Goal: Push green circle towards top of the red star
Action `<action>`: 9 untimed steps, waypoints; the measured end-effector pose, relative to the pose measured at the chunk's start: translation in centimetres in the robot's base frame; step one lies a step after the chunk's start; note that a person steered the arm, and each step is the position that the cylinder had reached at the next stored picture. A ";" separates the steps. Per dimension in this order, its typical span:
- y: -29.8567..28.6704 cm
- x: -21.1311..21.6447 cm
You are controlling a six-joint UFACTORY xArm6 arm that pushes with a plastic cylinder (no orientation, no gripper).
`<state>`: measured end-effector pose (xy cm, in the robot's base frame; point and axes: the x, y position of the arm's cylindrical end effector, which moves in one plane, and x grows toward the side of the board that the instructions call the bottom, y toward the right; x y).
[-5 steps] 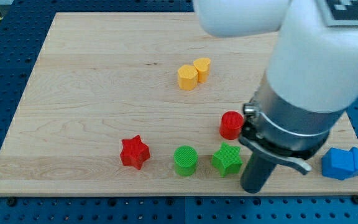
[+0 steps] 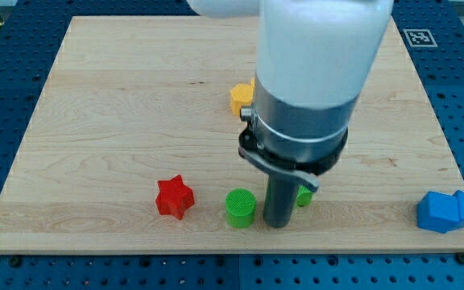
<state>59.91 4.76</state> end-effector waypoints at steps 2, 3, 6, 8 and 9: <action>-2.4 1.4; -3.2 0.3; -5.1 -4.2; -6.2 -5.5; -5.5 -5.9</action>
<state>54.02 -0.79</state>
